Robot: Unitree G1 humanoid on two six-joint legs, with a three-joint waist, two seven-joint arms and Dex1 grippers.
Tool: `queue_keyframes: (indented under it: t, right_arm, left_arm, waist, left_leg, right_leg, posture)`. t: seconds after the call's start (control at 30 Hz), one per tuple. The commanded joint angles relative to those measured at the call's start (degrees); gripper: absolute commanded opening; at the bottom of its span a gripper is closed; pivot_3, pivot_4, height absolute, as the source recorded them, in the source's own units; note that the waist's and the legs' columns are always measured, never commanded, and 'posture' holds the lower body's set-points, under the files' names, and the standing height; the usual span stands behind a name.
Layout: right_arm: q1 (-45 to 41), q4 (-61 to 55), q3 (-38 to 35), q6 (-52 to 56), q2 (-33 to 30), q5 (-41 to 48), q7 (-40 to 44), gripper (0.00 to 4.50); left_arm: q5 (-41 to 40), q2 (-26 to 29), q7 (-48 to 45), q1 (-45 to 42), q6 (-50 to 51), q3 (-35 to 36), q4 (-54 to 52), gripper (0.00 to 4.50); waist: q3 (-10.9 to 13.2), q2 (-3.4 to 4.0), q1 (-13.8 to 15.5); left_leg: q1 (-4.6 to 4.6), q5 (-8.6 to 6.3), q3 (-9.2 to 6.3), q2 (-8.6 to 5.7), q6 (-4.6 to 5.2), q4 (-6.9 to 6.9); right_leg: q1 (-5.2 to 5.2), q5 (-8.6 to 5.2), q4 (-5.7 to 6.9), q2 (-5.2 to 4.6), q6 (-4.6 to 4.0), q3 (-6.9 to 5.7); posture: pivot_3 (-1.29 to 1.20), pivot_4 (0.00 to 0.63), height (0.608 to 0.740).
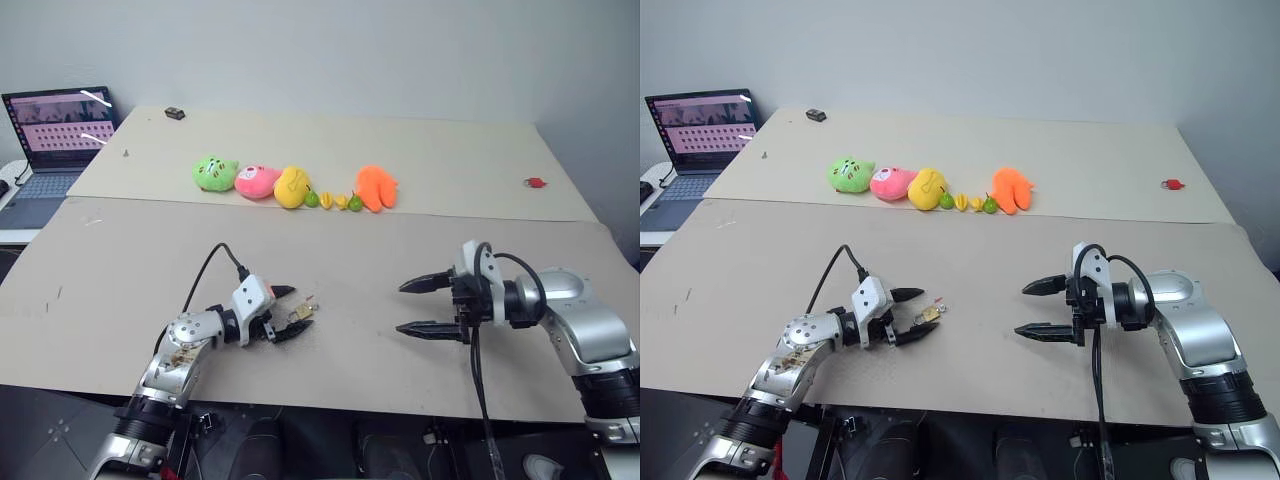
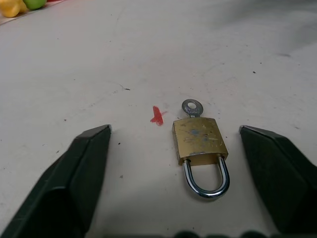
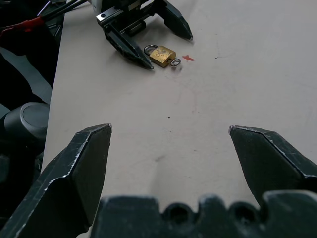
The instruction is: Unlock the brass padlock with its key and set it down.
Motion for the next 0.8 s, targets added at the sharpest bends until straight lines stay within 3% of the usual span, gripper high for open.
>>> queue_keyframes:
  t: [0.03, 0.17, 0.2, 0.5, 0.6, 0.7, 0.8]
  right_arm:
    - [-1.1, -0.4, -1.5, -1.2, -0.5, 0.9, -0.2, 4.5]
    - [-1.2, -0.2, -1.5, -1.3, -0.5, 1.0, -0.2, 4.5]
    - [-1.3, -0.2, -1.5, -1.4, -0.5, 0.9, -0.3, 4.5]
    - [-2.0, 0.3, -0.5, -2.2, 0.8, 0.2, -1.2, 4.5]
    - [-3.1, 1.4, 0.2, -6.1, 3.6, -1.8, -3.5, 4.5]
    - [-5.4, 2.0, -0.4, -8.6, 8.4, -1.5, -7.0, 4.5]
    - [-6.4, 1.2, -0.2, -9.5, 10.1, -1.7, -7.4, 4.5]
  left_arm:
    - [0.2, -0.9, -0.5, -0.3, 0.7, -1.4, 0.5, 2.5]
    - [0.5, -1.3, -1.1, -1.1, 1.3, -2.1, 0.7, 0.92]
    - [0.6, -1.3, -1.1, -1.5, 1.6, -2.2, 0.8, 0.82]
    - [-2.8, -0.2, -4.8, -3.4, 4.1, -0.7, -1.5, 0.83]
    - [-8.6, 0.2, -6.0, -5.6, 6.0, 4.0, -4.2, 0.83]
    - [-18.2, 2.7, -8.2, -8.6, 16.8, 7.7, -9.9, 0.83]
    - [-20.7, 4.8, -9.1, -9.7, 21.5, 7.9, -12.2, 0.83]
  waist:
    - [0.0, 0.0, 0.0]
    - [0.0, 0.01, 0.2]
    - [0.0, 0.01, 0.2]
    - [0.0, 0.0, 0.2]
    - [0.0, -0.04, -0.2]
    - [0.1, -0.17, -0.7]
    - [0.1, -0.15, -0.8]
  left_leg:
    - [0.0, 0.0, 0.0, 0.0, 0.0, 0.0]
    - [0.0, 0.0, 0.0, -0.01, 0.0, 0.0]
    - [0.0, 0.0, 0.0, -0.01, 0.0, 0.0]
    - [-0.08, 0.0, -0.01, -0.01, 0.0, 0.01]
    - [-0.08, 0.0, -0.02, -0.01, 0.0, 0.01]
    - [-0.11, 0.0, -0.07, 0.05, 0.0, 0.01]
    - [-0.14, 0.0, -0.08, 0.04, 0.0, 0.01]
  right_leg:
    - [0.0, 0.0, 0.0, 0.0, 0.0, 0.0]
    - [0.01, 0.0, -0.01, -0.01, 0.0, 0.0]
    - [0.01, 0.0, -0.01, -0.01, 0.0, 0.0]
    - [-0.06, 0.0, -0.02, 0.0, 0.0, 0.0]
    - [-0.07, 0.0, -0.02, 0.01, 0.0, 0.0]
    - [-0.12, 0.01, 0.04, 0.07, 0.0, -0.05]
    - [-0.13, 0.0, 0.04, 0.07, 0.01, -0.05]
  posture:
    - [0.0, 0.15, 0.717]
    - [0.0, 0.15, 0.717]
    - [0.0, 0.15, 0.717]
    - [0.0, 0.15, 0.717]
    - [0.0, 0.15, 0.717]
    - [0.0, 0.15, 0.717]
    - [0.0, 0.15, 0.717]
